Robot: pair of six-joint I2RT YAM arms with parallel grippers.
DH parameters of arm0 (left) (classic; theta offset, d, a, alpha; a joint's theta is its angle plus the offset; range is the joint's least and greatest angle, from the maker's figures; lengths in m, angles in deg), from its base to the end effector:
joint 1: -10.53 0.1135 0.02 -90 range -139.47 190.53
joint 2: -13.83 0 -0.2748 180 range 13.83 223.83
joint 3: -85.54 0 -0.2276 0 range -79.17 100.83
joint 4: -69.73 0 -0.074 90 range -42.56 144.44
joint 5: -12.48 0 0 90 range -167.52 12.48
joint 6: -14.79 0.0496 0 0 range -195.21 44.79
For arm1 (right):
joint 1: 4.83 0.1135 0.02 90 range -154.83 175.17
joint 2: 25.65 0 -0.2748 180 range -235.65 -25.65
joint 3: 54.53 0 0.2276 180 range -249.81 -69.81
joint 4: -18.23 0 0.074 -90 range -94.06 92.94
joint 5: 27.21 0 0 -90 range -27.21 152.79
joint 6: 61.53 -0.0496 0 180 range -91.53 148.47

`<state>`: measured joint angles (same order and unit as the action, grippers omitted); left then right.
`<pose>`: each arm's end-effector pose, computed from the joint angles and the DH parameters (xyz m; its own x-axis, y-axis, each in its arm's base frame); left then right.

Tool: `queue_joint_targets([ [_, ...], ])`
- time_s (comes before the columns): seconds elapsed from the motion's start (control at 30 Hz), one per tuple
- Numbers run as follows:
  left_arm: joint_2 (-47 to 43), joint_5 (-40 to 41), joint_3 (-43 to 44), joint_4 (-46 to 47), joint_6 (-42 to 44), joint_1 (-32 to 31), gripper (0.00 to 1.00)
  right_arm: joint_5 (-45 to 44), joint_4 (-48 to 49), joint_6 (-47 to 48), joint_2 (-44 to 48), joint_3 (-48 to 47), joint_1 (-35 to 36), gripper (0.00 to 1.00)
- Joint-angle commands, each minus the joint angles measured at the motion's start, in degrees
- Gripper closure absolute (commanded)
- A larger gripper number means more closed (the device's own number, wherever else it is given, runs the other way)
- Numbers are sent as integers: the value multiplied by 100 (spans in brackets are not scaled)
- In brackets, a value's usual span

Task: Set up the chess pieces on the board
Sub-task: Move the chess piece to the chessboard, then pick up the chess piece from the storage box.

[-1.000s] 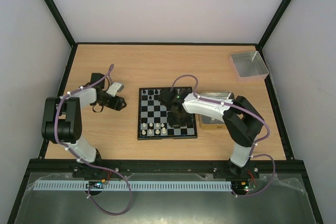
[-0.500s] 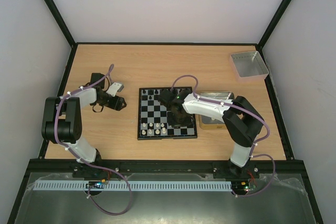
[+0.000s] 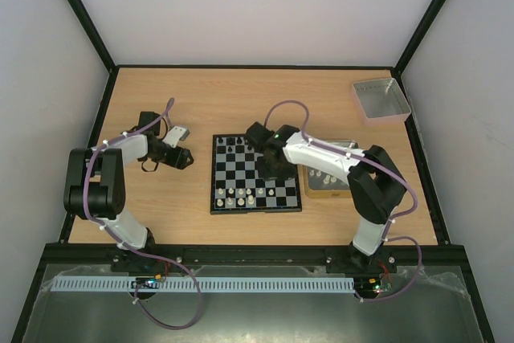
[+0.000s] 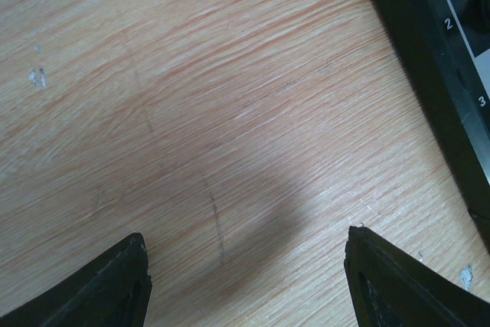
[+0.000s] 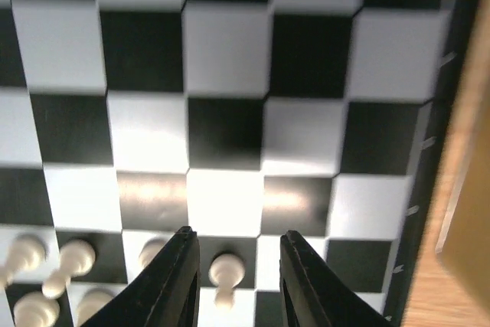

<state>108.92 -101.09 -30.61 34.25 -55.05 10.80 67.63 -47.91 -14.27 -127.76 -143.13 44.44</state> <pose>0.2863 -0.0185 0.1594 -0.8093 0.3121 -0.4976 0.4609 0.8626 -0.2086 0.2064 0.2461 0.2076 -0.9906 -0.1140 -0.0756 -0.1262 0.9750 0.1829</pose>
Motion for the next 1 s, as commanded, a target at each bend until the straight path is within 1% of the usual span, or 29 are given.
queue_joint_targets([
  [0.0, 398, 80, -131, -443, -4, -54, 30, -521, -465, 219, 398, -378, -652, 72],
  [0.13, 410, 89, -124, -450, -10, -71, 30, -658, -439, 275, 656, -136, -1453, 73],
  [0.3, 414, 91, -127, -453, -10, -80, 30, -663, -191, 292, 818, 396, -2055, 74],
  [0.57, 414, 94, -125, -455, -12, -89, 30, -538, 143, 381, 810, 883, -2262, 75],
  [0.97, 411, 99, -131, -445, -12, -89, 30, -419, 532, 468, 530, 1172, -2300, 79],
])
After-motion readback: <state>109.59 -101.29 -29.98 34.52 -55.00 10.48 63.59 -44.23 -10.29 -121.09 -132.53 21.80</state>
